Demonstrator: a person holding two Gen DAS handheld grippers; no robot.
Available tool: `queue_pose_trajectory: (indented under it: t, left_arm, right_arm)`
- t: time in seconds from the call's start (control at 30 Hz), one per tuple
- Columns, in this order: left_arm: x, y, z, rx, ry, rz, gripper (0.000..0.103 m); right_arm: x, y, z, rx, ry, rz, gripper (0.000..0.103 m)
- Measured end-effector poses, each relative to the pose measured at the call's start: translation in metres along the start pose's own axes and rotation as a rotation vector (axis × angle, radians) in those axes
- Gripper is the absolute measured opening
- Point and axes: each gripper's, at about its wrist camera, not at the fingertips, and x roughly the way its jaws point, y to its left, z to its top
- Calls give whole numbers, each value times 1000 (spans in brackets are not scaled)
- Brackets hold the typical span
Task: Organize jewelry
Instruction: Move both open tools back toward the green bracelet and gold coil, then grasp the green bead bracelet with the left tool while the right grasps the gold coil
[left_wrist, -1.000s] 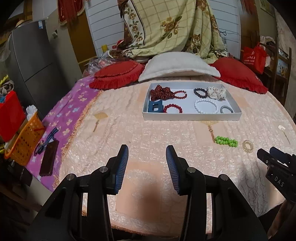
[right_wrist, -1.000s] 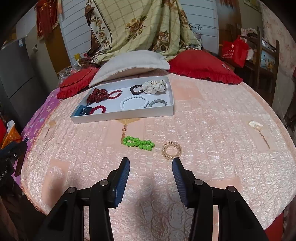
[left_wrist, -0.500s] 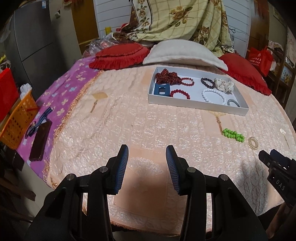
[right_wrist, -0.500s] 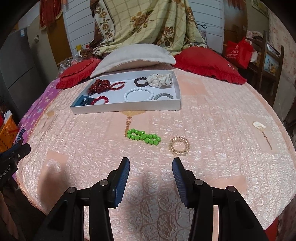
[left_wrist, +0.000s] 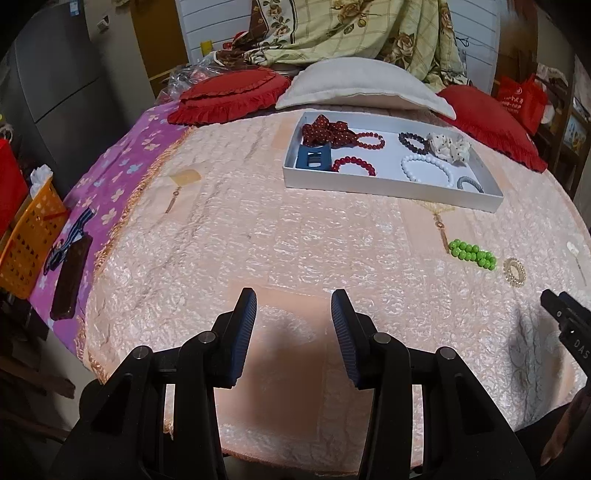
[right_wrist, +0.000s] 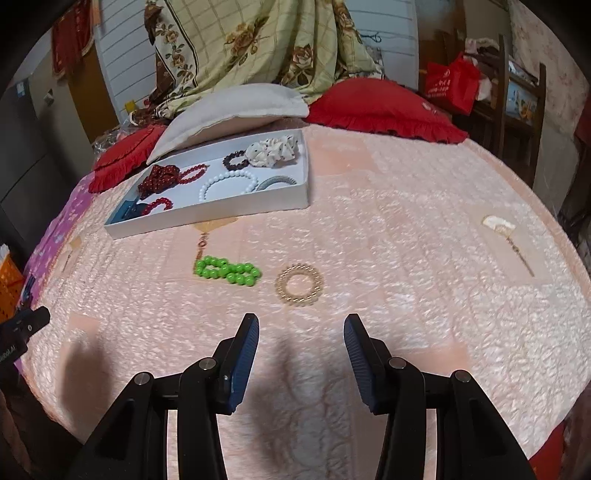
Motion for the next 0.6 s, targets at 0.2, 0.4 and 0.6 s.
queue_pose_trajectory:
  t: [0.2, 0.4, 0.6]
  left_arm:
    - [14, -10, 3, 20, 38, 8, 42]
    - [32, -15, 17, 13, 79, -47, 41]
    - [46, -43, 40, 76, 74, -94, 42]
  right_arm:
    - [10, -22, -1, 54, 8, 13, 46]
    - [16, -36, -3, 66, 0, 26, 46]
    - [25, -42, -2, 57, 0, 31, 46]
